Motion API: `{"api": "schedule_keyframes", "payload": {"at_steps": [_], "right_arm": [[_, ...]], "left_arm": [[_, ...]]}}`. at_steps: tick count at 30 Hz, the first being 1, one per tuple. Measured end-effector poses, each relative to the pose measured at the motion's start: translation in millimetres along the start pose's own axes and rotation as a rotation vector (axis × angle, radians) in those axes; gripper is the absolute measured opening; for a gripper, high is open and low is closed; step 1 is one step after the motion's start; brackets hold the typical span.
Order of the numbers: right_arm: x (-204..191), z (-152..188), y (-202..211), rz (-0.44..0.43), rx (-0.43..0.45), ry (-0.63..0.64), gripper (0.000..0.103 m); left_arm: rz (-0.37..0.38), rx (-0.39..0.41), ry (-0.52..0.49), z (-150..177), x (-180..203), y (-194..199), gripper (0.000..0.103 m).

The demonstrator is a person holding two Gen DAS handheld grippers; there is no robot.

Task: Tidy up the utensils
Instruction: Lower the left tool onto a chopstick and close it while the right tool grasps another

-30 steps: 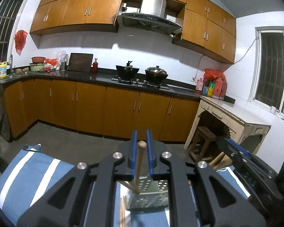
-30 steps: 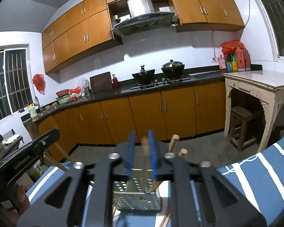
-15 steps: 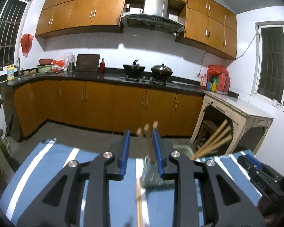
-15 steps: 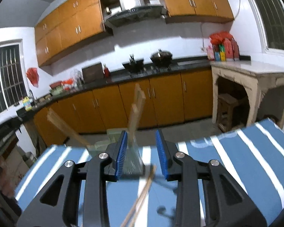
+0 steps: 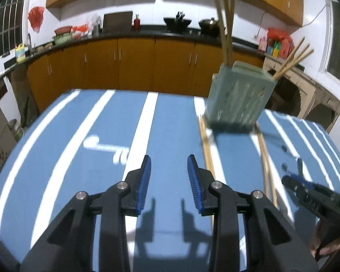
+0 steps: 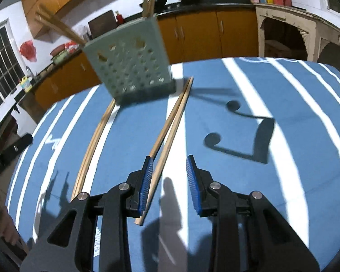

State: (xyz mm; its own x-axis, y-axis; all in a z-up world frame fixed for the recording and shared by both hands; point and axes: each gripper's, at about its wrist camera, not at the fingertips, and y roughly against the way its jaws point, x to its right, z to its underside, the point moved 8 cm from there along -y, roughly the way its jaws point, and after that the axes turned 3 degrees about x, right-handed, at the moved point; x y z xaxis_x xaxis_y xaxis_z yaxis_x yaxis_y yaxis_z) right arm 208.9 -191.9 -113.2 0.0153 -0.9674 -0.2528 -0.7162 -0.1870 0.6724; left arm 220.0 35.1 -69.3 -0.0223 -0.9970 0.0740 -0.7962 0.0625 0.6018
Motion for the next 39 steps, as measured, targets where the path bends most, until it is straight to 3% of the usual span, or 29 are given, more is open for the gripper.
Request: {"api": "schedule_keyframes", "payload": {"at_steps": [5, 13, 22, 30, 39], "right_arm": [[-3, 5, -15, 0.033, -0.035, 0.041, 0.03], [9, 10, -18, 0.113, -0.038, 0.091, 0.009], [80, 2, -4, 0.202, -0.009, -0.071, 0.008], [78, 4, -4, 0.209, -0.006, -0.047, 0.008], [74, 3, -5, 0.201, -0.008, -0.036, 0.008]], "left_arm": [[0.004, -0.034, 0.009, 12, -2, -7, 0.034], [0.056, -0.065, -0.005, 16, 15, -14, 0.034], [0.154, -0.141, -0.051, 34, 45, -30, 0.027], [0.164, -0.211, -0.07, 51, 60, -52, 0.019], [0.159, -0.205, -0.1, 49, 67, -54, 0.018]]}}
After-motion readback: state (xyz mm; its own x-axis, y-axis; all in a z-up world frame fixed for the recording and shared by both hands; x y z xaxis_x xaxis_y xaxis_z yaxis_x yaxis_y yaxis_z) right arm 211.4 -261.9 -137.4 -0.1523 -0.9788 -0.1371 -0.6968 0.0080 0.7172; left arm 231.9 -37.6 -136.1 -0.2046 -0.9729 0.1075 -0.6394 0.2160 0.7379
